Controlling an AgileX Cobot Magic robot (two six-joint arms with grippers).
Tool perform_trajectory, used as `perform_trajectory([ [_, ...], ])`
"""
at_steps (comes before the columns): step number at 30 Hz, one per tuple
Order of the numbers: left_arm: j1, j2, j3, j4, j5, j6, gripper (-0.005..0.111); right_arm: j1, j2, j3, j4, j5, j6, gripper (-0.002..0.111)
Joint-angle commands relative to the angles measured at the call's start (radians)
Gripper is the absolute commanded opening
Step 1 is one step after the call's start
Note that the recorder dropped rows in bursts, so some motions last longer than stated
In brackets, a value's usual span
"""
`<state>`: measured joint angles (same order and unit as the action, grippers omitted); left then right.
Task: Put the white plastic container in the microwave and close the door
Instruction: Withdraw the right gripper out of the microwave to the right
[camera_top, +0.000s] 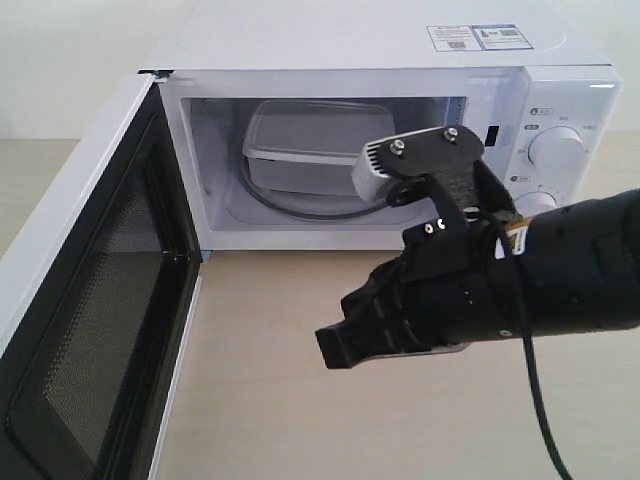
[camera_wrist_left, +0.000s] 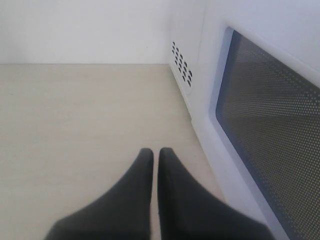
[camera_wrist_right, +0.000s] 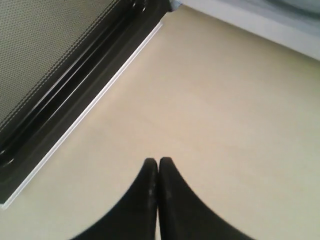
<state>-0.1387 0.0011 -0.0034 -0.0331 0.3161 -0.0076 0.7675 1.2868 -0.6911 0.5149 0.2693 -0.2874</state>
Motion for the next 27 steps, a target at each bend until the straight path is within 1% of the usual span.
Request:
perform_trajectory([
  [1, 0.005, -0.001, 0.003, -0.001, -0.001, 0.001, 0.004, -0.001, -0.06, 0.006, -0.009, 0.104, -0.009, 0.0],
  [5, 0.005, -0.001, 0.003, -0.001, -0.001, 0.001, 0.004, -0.001, -0.078, 0.006, -0.009, 0.147, -0.002, 0.0],
  [9, 0.005, -0.001, 0.003, -0.001, -0.001, 0.001, 0.004, -0.001, -0.097, 0.006, -0.02, 0.231, -0.002, 0.0],
  [11, 0.005, -0.001, 0.003, 0.003, -0.001, 0.023, 0.004, -0.001, -0.112, 0.006, -0.02, 0.255, -0.002, 0.0],
  [17, 0.005, -0.001, 0.003, 0.003, -0.017, 0.038, 0.004, -0.001, -0.19, 0.006, -0.02, 0.274, 0.0, 0.0],
  [20, 0.005, -0.001, 0.003, -0.021, -0.099, 0.038, 0.004, -0.001, -0.233, 0.006, -0.028, 0.28, 0.0, 0.0],
  [24, 0.005, -0.001, 0.003, -0.126, -0.343, -0.009, 0.004, -0.001, -0.264, 0.006, -0.031, 0.297, 0.0, 0.0],
  [27, 0.005, -0.001, 0.003, -0.168, -0.544, -0.088, 0.004, -0.001, -0.273, 0.006, -0.033, 0.299, 0.0, 0.0],
])
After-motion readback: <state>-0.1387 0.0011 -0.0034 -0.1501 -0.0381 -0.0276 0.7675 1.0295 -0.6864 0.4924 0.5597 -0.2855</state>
